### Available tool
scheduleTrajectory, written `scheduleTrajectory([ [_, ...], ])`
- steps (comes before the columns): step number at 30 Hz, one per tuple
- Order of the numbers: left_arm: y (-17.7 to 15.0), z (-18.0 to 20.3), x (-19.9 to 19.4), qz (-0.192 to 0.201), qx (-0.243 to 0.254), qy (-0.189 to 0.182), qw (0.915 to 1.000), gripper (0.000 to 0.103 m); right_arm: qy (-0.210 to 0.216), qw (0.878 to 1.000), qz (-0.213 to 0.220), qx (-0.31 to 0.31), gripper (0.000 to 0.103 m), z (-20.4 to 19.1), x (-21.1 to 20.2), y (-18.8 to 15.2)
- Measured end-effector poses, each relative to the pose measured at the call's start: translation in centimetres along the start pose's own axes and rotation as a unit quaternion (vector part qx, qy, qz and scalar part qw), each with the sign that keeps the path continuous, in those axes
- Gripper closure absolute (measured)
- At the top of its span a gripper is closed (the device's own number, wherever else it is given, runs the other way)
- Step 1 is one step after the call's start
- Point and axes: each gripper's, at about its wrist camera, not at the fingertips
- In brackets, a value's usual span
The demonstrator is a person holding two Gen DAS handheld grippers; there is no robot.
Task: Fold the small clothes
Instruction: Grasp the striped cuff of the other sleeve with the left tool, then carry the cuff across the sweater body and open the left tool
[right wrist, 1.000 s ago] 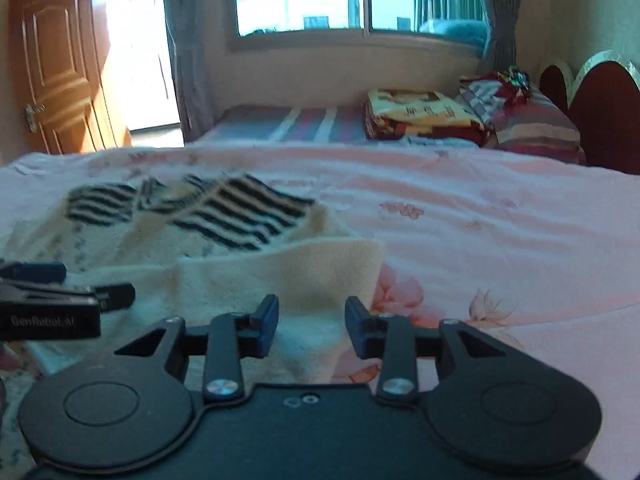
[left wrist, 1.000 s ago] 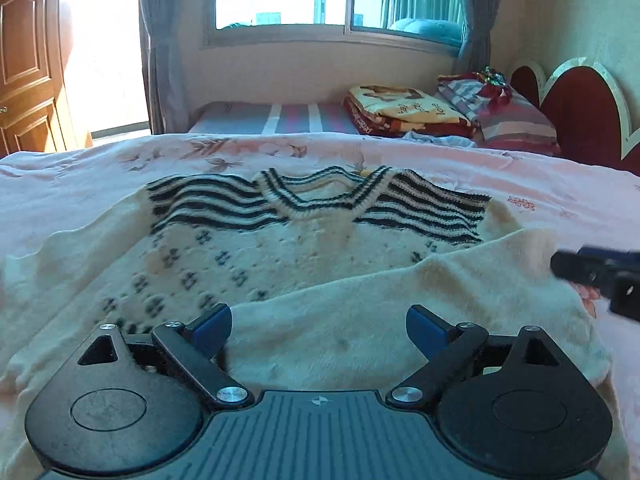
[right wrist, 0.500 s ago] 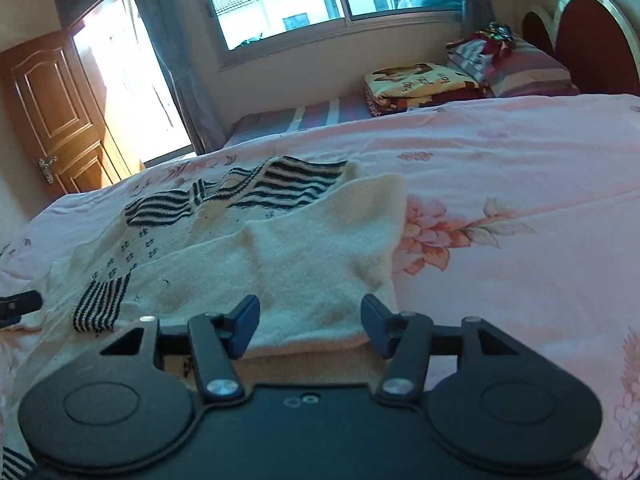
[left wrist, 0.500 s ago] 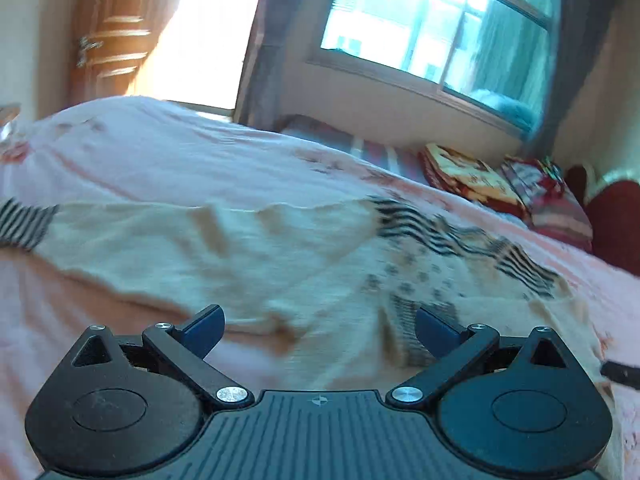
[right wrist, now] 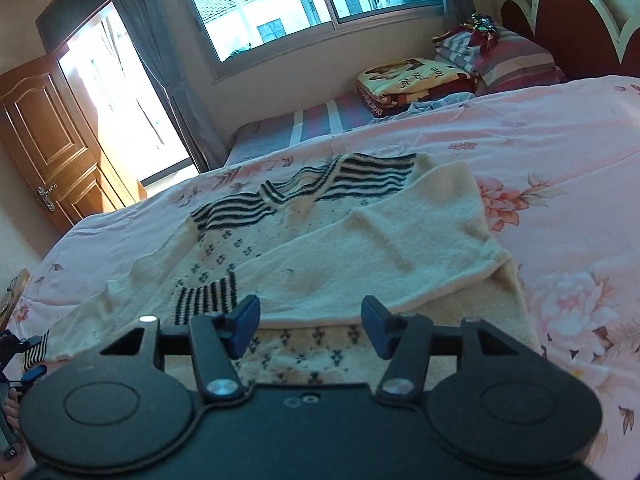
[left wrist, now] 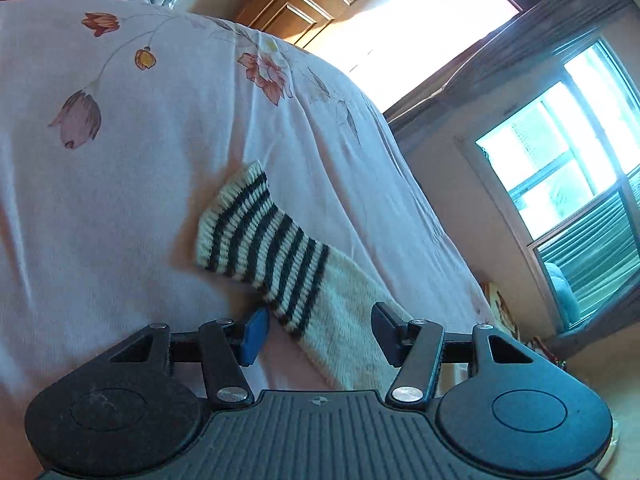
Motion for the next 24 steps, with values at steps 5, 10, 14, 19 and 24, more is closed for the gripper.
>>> scheduleTrajectory([
  [5,1.7,-0.7,2.0,-0.015,0.027,0.028,0.9991,0.097,-0.023,1.0,0.01,-0.002,0.048,-0.3,-1.6,0.2],
  [10,0.9,3.6,0.5,0.007,0.125,-0.013,0.9921,0.098,-0.043,0.999,0.018,0.009,0.048,0.9,-2.7,0.0],
  [14,-2.7,10.6,0.0,-0.016,0.212,-0.087,0.9732,0.098,-0.049,0.998,0.019,0.028,0.048,1.7,-2.8,-0.5],
  [19,-11.8,20.6,0.5,-0.088,0.319,-0.151,0.9316,0.098,-0.05,0.998,0.023,0.037,0.048,2.4,-3.0,-1.0],
  [24,-20.1,27.1,1.6,-0.139,0.387,-0.168,0.8958,0.098,-0.067,0.996,0.037,0.041,0.048,4.3,-3.7,-0.1],
])
Point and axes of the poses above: each gripper's, at about its wrist camera, not at the fingertips, and x roughly the way its jaws point, z to its right, y to its top, and after that the axes turned 1 degree about z, right-handed
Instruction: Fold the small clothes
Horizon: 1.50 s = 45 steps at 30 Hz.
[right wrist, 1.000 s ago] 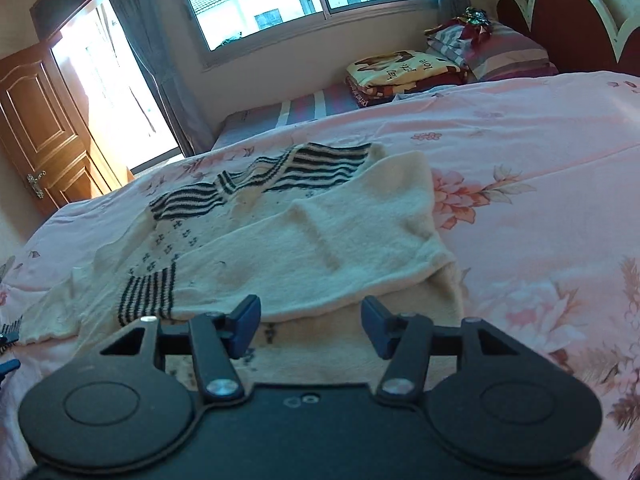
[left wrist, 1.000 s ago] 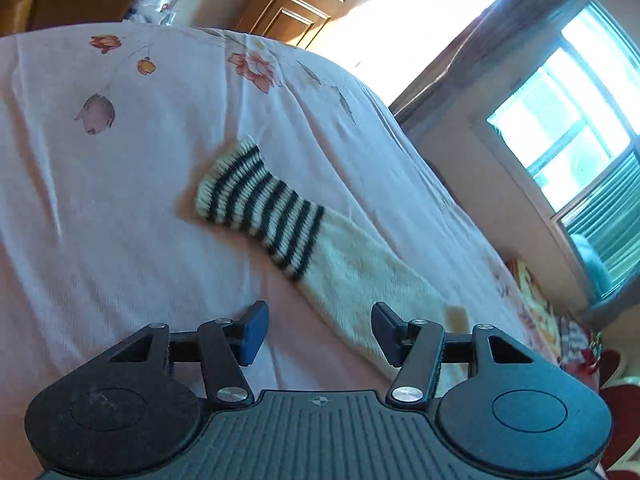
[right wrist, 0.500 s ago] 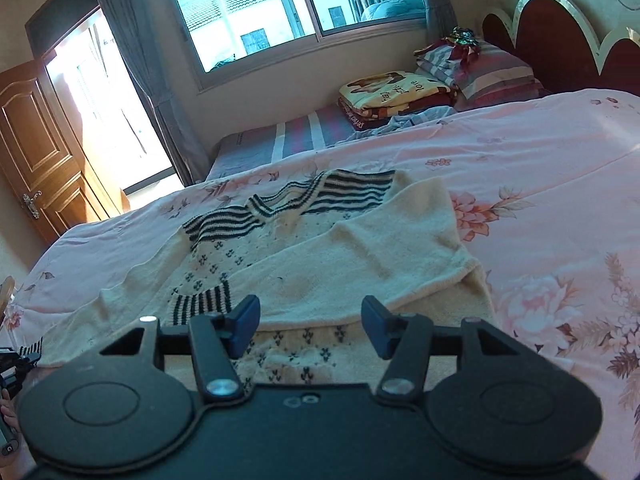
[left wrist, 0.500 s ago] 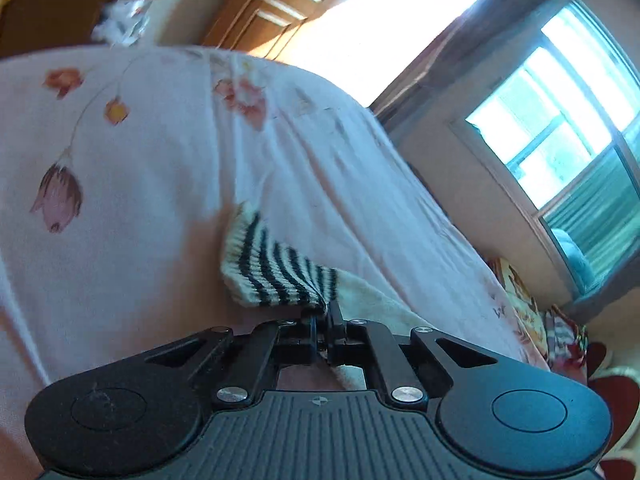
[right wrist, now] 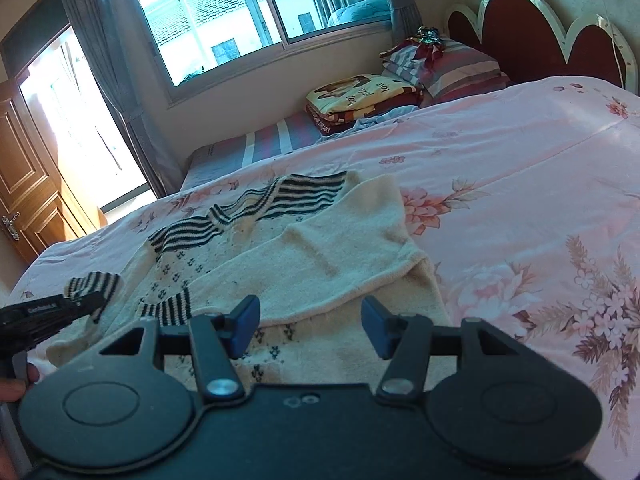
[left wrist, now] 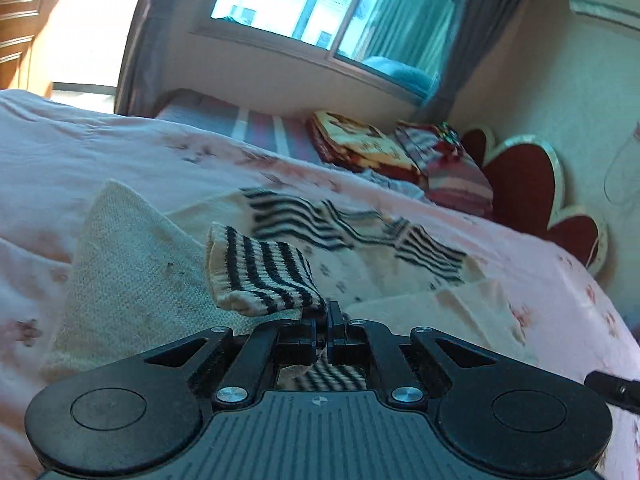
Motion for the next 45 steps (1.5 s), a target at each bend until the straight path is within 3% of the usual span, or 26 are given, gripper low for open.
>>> scheduleTrajectory([
  [7,-2.9,8.8,3.5,-0.049,0.071,-0.02,0.9961,0.096,0.0,0.999,0.005,0.036,0.046,4.5,1.1,2.1],
  [8,-4.0,9.7,3.2,-0.051,0.078,-0.021,0.9954,0.09,0.004,0.999,0.001,0.042,0.046,5.1,1.7,2.1],
  [9,-4.7,10.2,2.6,-0.047,0.086,-0.027,0.9948,0.064,0.01,0.999,-0.004,0.047,0.046,5.4,2.3,2.2],
  [10,-5.0,10.6,2.0,-0.037,0.092,-0.034,0.9945,0.047,0.018,0.998,-0.008,0.052,0.045,5.7,2.9,2.2],
  [11,-5.0,10.7,1.1,-0.023,0.095,-0.033,0.9947,0.046,0.026,0.998,-0.013,0.057,0.045,5.8,3.5,2.3],
  [15,-4.8,7.5,-3.5,0.024,0.078,-0.004,0.9967,0.046,0.076,0.993,-0.039,0.079,0.045,5.0,6.6,1.9],
  [17,-4.7,4.2,-5.3,0.039,0.068,0.037,0.9962,0.046,0.104,0.989,-0.061,0.09,0.045,4.0,8.2,1.3],
  [19,-5.0,0.9,-6.5,0.044,0.069,0.089,0.9927,0.046,0.128,0.983,-0.082,0.103,0.045,3.0,9.8,0.6],
  [24,-5.6,-4.5,-7.7,0.029,0.063,0.144,0.9871,0.046,0.173,0.969,-0.11,0.136,0.044,0.5,12.6,-0.7],
  [26,-5.6,-5.8,-7.1,0.019,0.055,0.153,0.9865,0.046,0.174,0.971,-0.111,0.125,0.05,-0.6,13.2,-0.5],
  [27,-5.7,-6.2,-6.8,0.017,0.051,0.153,0.9867,0.046,0.173,0.972,-0.114,0.113,0.07,-1.1,13.5,-0.4],
  [29,-5.9,-6.7,-6.0,0.015,0.047,0.153,0.987,0.046,0.155,0.977,-0.121,0.08,0.096,-2.0,13.8,0.1],
  [34,-5.8,-7.0,-5.1,0.019,0.036,0.141,0.9892,0.046,0.105,0.992,-0.048,0.047,0.097,-0.4,10.9,2.6],
  [39,-5.5,-6.6,-4.9,0.032,0.041,0.139,0.9889,0.046,0.083,0.995,-0.053,0.033,0.097,1.8,10.9,3.7],
  [40,-5.4,-6.6,-4.8,0.03,0.041,0.134,0.9897,0.05,0.081,0.995,-0.056,0.031,0.097,2.0,11.0,3.6],
  [41,-5.4,-6.6,-4.7,0.027,0.041,0.13,0.9903,0.06,0.079,0.995,-0.057,0.029,0.096,2.1,11.1,3.5],
  [42,-5.3,-6.7,-4.4,0.018,0.038,0.122,0.9917,0.088,0.077,0.995,-0.057,0.027,0.096,2.0,11.3,3.4],
  [45,-4.9,-6.8,-4.0,0.021,0.019,0.115,0.993,0.09,0.075,0.995,-0.054,0.023,0.096,2.0,11.4,3.2],
])
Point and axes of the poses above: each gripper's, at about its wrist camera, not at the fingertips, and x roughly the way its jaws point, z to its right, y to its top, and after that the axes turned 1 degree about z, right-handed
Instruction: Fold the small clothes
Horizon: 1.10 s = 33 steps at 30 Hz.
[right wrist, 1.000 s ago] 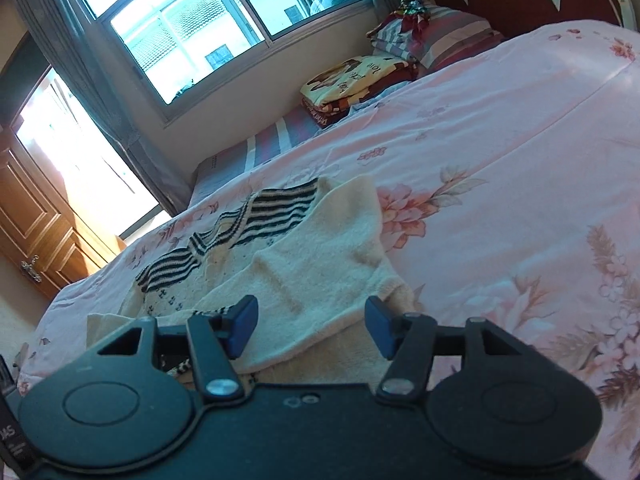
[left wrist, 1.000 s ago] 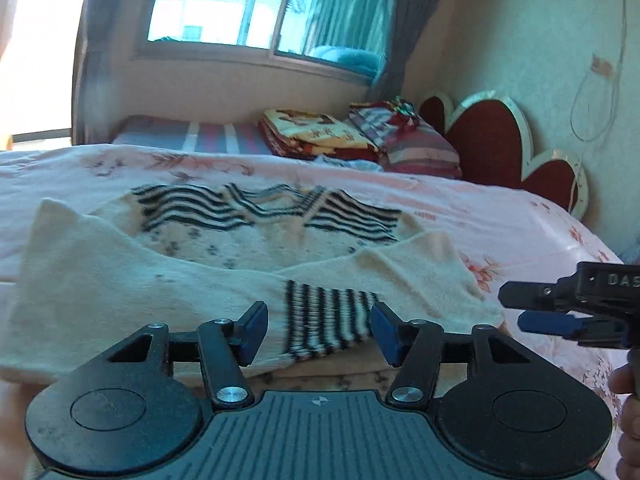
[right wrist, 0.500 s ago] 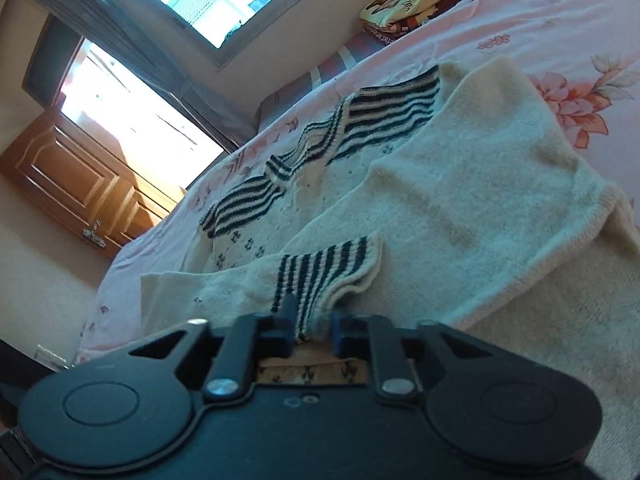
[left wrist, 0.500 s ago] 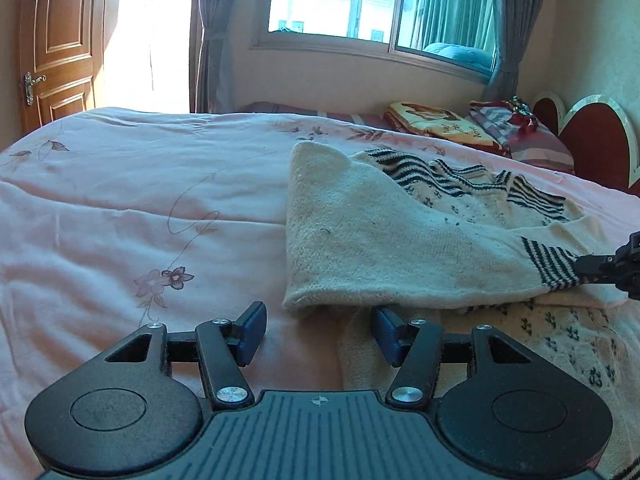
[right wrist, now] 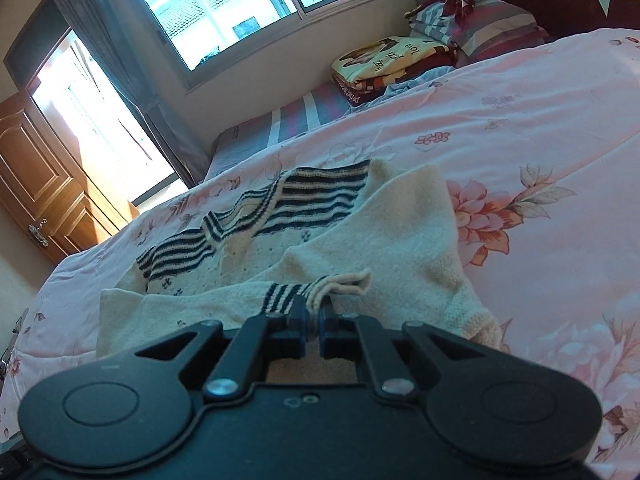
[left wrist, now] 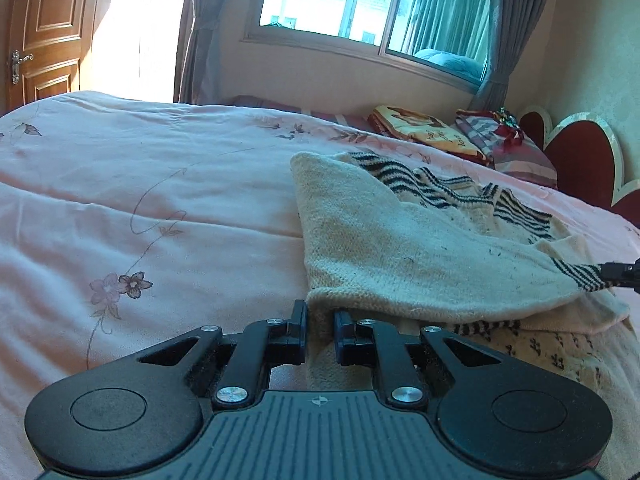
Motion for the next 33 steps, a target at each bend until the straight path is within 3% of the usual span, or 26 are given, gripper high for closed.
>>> scheduleTrajectory([
  [3,0.2,-0.4,-0.8,0.016,-0.018,-0.004,0.9997,0.09,0.006,1.0,0.009,-0.012,0.096,-0.6,-0.7,0.1],
  [6,-0.2,-0.9,-0.1,-0.006,-0.022,0.001,0.9997,0.09,0.012,0.999,0.018,-0.025,0.096,-0.8,-1.1,-0.2],
  [10,-0.4,-1.3,0.1,-0.015,-0.019,-0.006,0.9997,0.09,-0.012,1.0,-0.021,-0.017,0.096,0.6,0.7,-1.8],
  [13,-0.6,-1.6,-0.8,-0.024,0.003,-0.011,0.9996,0.09,-0.01,1.0,-0.023,-0.011,0.096,1.0,0.6,-2.5],
  [15,-0.7,-2.1,-2.4,-0.02,0.004,0.006,0.9998,0.09,-0.01,1.0,-0.015,-0.01,0.089,1.1,-0.3,-2.2],
  [17,0.1,-2.0,-4.5,0.011,0.017,0.033,0.9992,0.075,-0.015,1.0,0.011,-0.025,0.081,0.7,-1.8,-1.7],
  [18,0.5,-1.5,-5.1,0.027,0.019,0.032,0.9989,0.047,-0.015,0.999,0.022,-0.035,0.081,0.4,-2.4,-1.5],
  [19,1.3,-0.6,-5.4,0.046,0.024,0.026,0.9983,0.029,-0.015,0.998,0.03,-0.045,0.081,0.1,-2.6,-1.0],
  [22,2.9,2.6,-3.6,0.048,0.056,-0.01,0.9972,0.029,-0.011,0.997,0.025,-0.076,0.081,-1.3,-1.9,-0.6],
  [24,2.9,4.0,-1.5,0.024,0.061,-0.028,0.9975,0.029,-0.014,0.995,0.01,-0.098,0.081,-2.1,-0.6,-1.0],
  [27,1.3,4.5,1.5,-0.03,0.036,-0.02,0.9987,0.038,-0.048,0.99,-0.035,-0.125,0.086,-1.7,1.4,-2.5],
  [30,0.4,4.6,0.9,-0.026,0.035,-0.021,0.9988,0.038,-0.037,0.992,-0.033,-0.114,0.086,-1.0,0.6,-2.2],
  [33,2.8,4.9,-0.4,0.025,0.03,-0.037,0.9985,0.038,-0.023,0.992,0.0,-0.125,0.079,-1.4,-0.5,-1.3],
])
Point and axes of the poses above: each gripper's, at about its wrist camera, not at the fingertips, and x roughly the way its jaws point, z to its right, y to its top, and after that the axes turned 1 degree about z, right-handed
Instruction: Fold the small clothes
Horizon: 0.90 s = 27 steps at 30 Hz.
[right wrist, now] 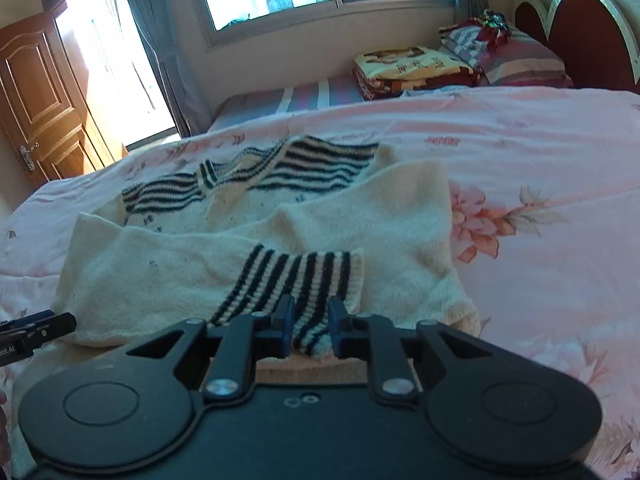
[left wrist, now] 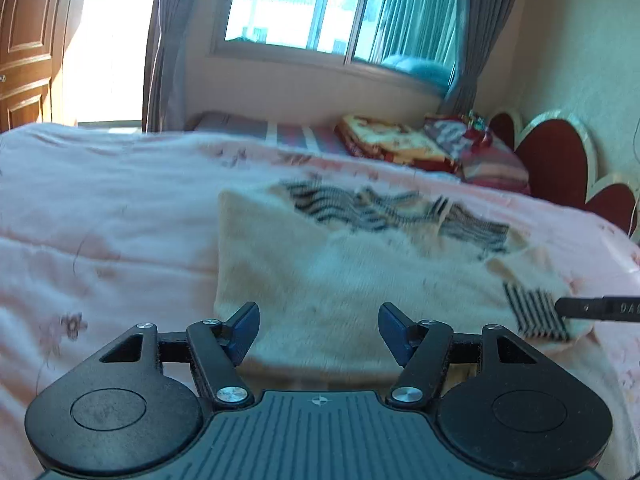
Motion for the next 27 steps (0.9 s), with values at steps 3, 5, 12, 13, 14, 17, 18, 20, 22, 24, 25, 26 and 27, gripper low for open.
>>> scheduleTrajectory([
  [3,3.3,0.7,2.1,0.017,0.028,0.006,0.9994,0.037,-0.001,1.0,0.003,-0.003,0.079,0.0,1.3,1.3],
  [5,4.7,0.6,4.5,0.01,0.035,0.011,0.9993,0.037,-0.008,1.0,0.01,-0.004,0.079,0.3,2.6,2.1],
  [12,3.7,-2.5,10.6,-0.037,0.014,0.048,0.9981,0.038,-0.028,0.999,-0.02,0.01,0.09,2.6,5.7,2.6],
  [13,3.8,-2.3,10.1,-0.034,0.019,0.05,0.998,0.038,-0.029,0.999,-0.015,0.011,0.088,2.5,5.3,2.8],
  [14,4.0,-2.0,9.2,-0.02,0.019,0.053,0.9982,0.038,-0.03,1.0,-0.001,0.01,0.075,2.3,4.7,3.0],
  [17,4.4,-0.4,7.6,0.004,0.029,0.034,0.999,0.037,0.006,1.0,0.015,0.012,0.072,1.2,4.2,3.2],
  [18,4.3,0.6,7.4,0.007,0.045,0.029,0.9985,0.037,0.015,1.0,0.016,0.007,0.072,0.6,4.3,3.2],
  [20,3.8,1.9,7.9,-0.007,0.062,0.016,0.998,0.037,0.027,1.0,0.009,-0.013,0.071,-0.7,4.6,2.8],
  [22,2.7,2.5,8.3,-0.025,0.075,0.019,0.9967,0.037,0.029,0.999,-0.007,-0.042,0.068,-1.7,5.2,1.8],
  [24,1.4,1.9,8.5,-0.042,0.077,0.044,0.9952,0.038,-0.006,0.997,-0.014,-0.071,0.069,-1.5,5.4,0.6],
  [25,1.1,1.0,7.6,-0.032,0.059,0.04,0.9969,0.038,-0.009,0.998,-0.006,-0.064,0.069,-0.7,5.0,0.4],
  [26,1.0,0.3,6.6,-0.025,0.044,0.041,0.9979,0.038,-0.023,0.999,-0.003,-0.048,0.069,0.2,4.5,0.5],
  [27,0.9,-0.1,5.9,-0.02,0.037,0.048,0.998,0.038,-0.04,0.998,0.003,-0.041,0.07,0.8,3.8,0.7],
])
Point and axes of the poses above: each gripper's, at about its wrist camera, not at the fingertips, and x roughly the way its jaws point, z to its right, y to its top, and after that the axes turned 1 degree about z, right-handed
